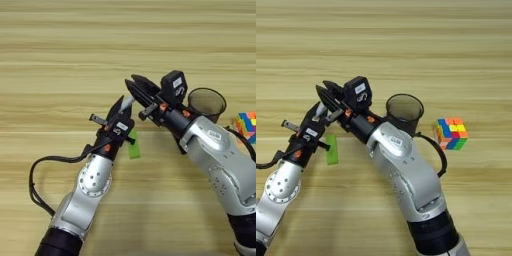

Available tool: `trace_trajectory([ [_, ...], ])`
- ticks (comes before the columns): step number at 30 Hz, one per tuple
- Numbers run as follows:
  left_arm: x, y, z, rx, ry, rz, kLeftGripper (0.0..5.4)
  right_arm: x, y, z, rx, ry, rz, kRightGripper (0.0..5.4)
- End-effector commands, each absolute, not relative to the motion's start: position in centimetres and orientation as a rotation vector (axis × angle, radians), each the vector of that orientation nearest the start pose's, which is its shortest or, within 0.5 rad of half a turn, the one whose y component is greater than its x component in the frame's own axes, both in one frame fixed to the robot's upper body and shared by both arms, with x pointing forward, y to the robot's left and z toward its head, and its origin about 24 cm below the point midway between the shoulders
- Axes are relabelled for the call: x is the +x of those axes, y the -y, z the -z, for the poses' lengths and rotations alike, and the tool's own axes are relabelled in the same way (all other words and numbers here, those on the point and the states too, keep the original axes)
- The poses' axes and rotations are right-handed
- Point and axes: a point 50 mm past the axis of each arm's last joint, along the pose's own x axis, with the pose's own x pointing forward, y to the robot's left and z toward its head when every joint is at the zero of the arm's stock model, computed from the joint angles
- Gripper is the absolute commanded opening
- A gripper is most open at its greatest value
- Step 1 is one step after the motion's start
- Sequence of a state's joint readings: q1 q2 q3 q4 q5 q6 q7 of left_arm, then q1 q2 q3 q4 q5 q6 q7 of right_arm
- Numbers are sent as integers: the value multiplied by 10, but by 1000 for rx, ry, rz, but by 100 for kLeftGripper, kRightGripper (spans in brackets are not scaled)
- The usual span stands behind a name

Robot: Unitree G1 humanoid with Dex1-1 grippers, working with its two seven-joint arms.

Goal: Move the objects on the table

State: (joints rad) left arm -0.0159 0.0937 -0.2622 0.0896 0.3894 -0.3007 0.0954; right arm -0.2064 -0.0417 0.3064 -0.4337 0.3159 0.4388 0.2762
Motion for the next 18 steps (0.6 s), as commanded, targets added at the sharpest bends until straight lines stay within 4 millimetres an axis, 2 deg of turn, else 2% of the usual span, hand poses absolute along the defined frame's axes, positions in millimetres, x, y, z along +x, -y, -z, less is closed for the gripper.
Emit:
trace_trajectory([
  [1,243,-95,-49,435,289,260,69,245,47,-148,170,165,-779,159],
  [11,244,-95,-48,437,284,259,69,245,51,-156,139,286,-757,280],
  [18,244,-96,-48,428,277,254,69,247,71,-172,148,409,-671,350],
])
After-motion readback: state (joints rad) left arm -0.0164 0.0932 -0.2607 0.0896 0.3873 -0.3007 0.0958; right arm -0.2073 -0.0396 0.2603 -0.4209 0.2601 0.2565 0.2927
